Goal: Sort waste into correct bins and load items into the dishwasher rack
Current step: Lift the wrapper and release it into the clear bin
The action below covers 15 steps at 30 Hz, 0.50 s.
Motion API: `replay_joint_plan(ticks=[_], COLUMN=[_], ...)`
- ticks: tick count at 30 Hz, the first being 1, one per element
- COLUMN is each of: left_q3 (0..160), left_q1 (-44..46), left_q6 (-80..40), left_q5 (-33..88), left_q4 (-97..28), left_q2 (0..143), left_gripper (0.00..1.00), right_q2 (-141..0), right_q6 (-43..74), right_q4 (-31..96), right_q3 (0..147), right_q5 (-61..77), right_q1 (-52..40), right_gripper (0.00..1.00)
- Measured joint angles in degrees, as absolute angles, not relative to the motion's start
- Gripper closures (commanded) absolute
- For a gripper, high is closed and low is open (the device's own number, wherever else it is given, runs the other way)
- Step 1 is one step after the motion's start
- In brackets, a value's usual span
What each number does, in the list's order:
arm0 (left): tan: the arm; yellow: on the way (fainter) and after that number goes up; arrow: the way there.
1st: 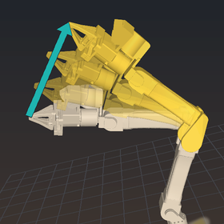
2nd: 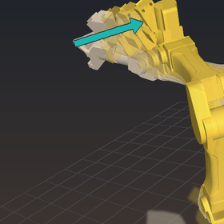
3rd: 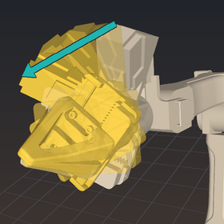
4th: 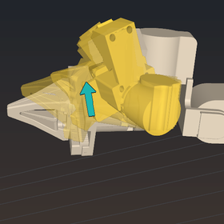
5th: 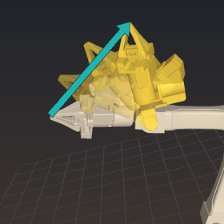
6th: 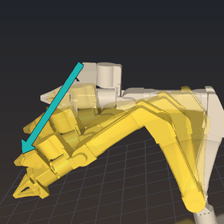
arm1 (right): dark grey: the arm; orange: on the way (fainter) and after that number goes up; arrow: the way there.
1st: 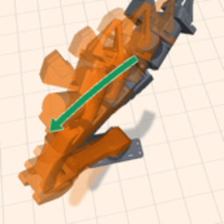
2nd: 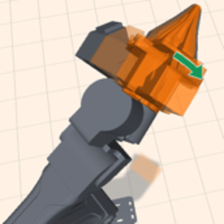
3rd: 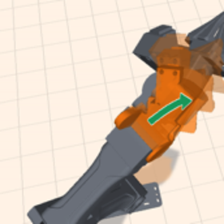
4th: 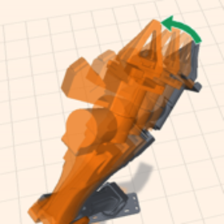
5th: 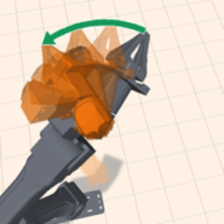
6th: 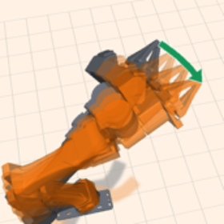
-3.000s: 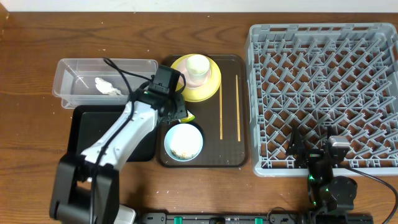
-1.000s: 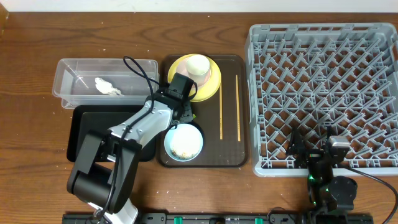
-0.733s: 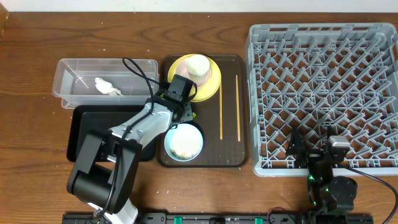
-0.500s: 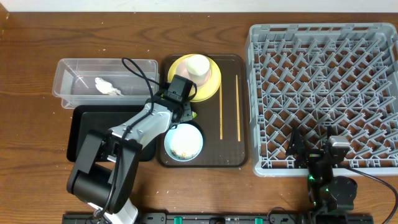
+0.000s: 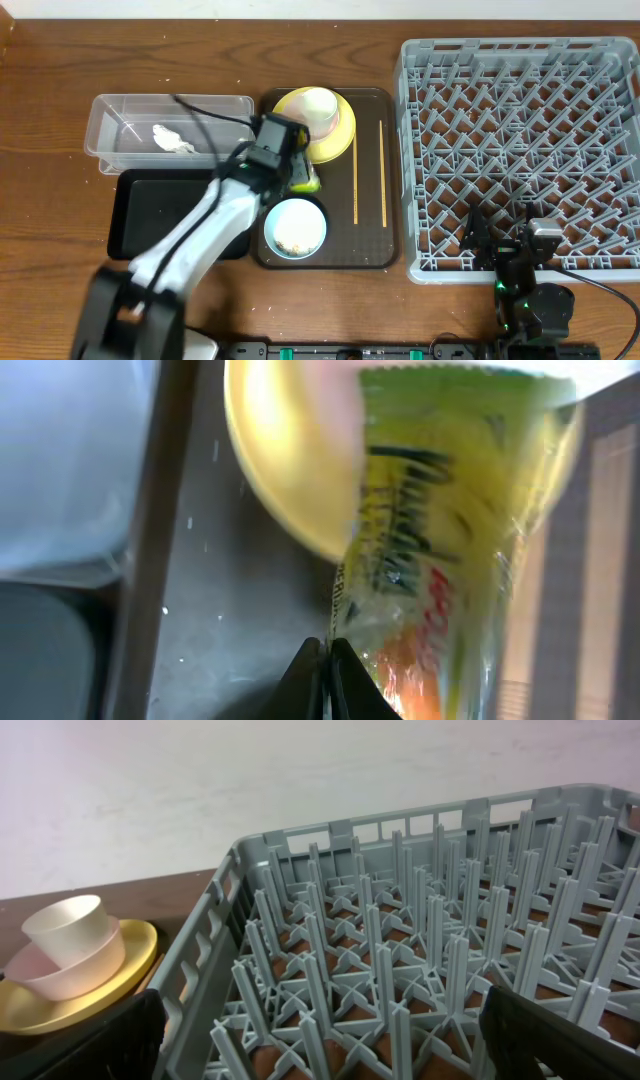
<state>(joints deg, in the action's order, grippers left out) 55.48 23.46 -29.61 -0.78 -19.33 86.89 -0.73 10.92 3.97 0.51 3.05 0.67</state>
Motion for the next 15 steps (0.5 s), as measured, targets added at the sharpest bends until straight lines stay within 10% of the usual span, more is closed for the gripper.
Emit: replay_joint_plan(ticks=[15], left_q3=[55.48], left_q1=[20.45], left_q6=[-29.61], left_q5=[-11.40], left_q4=[-19.49], left_q2=[66.96], left_gripper=[0.94], right_q2=[-0.73], right_q6=[10.92], right_q4=[3.97], right_q3=[0.51], right_q5=[3.05], right_q1=[0.67], right_gripper=[0.01])
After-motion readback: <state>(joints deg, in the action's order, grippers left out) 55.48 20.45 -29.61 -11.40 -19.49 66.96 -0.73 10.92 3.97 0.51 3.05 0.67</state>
